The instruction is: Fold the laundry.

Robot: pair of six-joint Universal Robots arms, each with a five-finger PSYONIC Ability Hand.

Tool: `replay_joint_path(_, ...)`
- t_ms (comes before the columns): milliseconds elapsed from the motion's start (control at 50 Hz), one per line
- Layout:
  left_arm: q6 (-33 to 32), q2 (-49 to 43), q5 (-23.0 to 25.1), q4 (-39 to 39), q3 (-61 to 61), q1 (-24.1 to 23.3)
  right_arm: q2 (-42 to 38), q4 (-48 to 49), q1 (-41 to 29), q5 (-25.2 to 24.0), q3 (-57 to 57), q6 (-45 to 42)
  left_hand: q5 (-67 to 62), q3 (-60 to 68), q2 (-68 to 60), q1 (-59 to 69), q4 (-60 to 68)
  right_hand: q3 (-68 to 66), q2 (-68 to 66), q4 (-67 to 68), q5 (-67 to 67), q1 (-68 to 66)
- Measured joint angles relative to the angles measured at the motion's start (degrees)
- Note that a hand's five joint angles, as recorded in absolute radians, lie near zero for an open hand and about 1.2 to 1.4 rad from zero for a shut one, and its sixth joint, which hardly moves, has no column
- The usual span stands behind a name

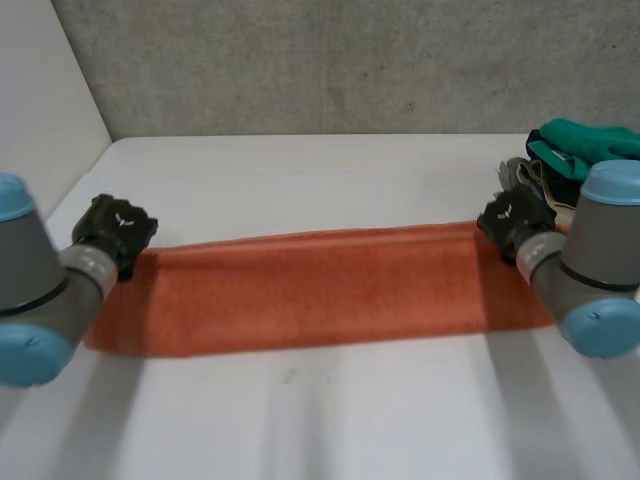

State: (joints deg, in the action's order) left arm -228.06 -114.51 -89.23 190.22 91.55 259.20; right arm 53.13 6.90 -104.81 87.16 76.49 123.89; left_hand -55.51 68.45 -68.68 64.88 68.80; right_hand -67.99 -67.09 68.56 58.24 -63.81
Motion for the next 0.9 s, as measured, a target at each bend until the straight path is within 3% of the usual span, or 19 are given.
replay_joint_path(220,0.78,-15.94,-7.24,-0.11,-19.66,-3.17,-14.75,11.88,-0.40,-0.90,-16.58,-0.49,0.00,0.00,0.00,0.00,0.00,0.00,0.17,0.00,0.01,0.14)
replay_joint_path(260,0.79,-16.61,-7.49,-0.13,-20.59,-3.29,-15.79,12.45,-0.50,-1.21,-17.68,-0.48,2.44,-3.60,3.63,-2.61,-3.68,5.78,5.79,-5.83,-5.75,5.31)
replay_joint_path(280,0.83,-17.52,-7.71,-0.17,-21.74,-3.61,-17.09,13.04,-0.70,-1.65,-18.99,-0.42,16.09,-17.72,19.19,-18.52,-18.12,22.60,23.24,-22.66,-22.94,22.37)
replay_joint_path(320,0.85,-18.19,-7.77,-0.16,-22.56,-4.05,-18.10,13.42,-0.96,-2.00,-19.87,-0.32,20.89,-22.44,22.77,-24.14,-22.96,35.74,36.85,-35.96,-35.79,35.89)
replay_joint_path(340,0.87,-18.56,-7.73,-0.15,-22.92,-4.49,-18.91,13.74,-1.26,-2.30,-20.57,-0.13,45.40,-47.77,48.36,-49.62,-48.17,47.38,48.16,-47.87,-48.72,46.16)
replay_joint_path(400,1.03,-18.64,-7.58,-0.11,-23.04,-5.39,-19.13,13.89,-1.73,-2.13,-20.82,0.40,51.84,-54.40,54.80,-53.73,-55.39,55.52,55.09,-56.04,-55.90,51.24)
replay_joint_path(520,3.02,-16.33,-7.38,-0.14,-21.83,-6.58,-15.44,12.51,-2.09,-0.38,-17.87,3.46,52.91,-56.41,57.08,-53.92,-57.25,56.26,55.24,-56.95,-56.03,51.24)
replay_joint_path(680,8.81,-5.77,-7.01,-0.03,-13.64,-6.15,-0.44,3.52,-0.01,-1.02,-4.75,13.72,52.91,-56.41,57.08,-53.91,-57.25,56.26,55.24,-56.95,-56.04,51.24)
replay_joint_path(820,11.56,1.96,-5.38,1.08,-4.10,-5.68,6.92,-6.91,7.40,-8.98,4.03,21.28,52.91,-56.41,57.08,-53.92,-57.25,55.55,54.58,-56.14,-55.49,50.89)
replay_joint_path(900,12.73,4.34,-3.34,2.97,0.66,-5.77,7.78,-10.14,11.15,-13.99,6.40,22.30,52.91,-56.41,57.09,-53.92,-57.25,45.05,44.02,-45.64,-44.89,40.56)
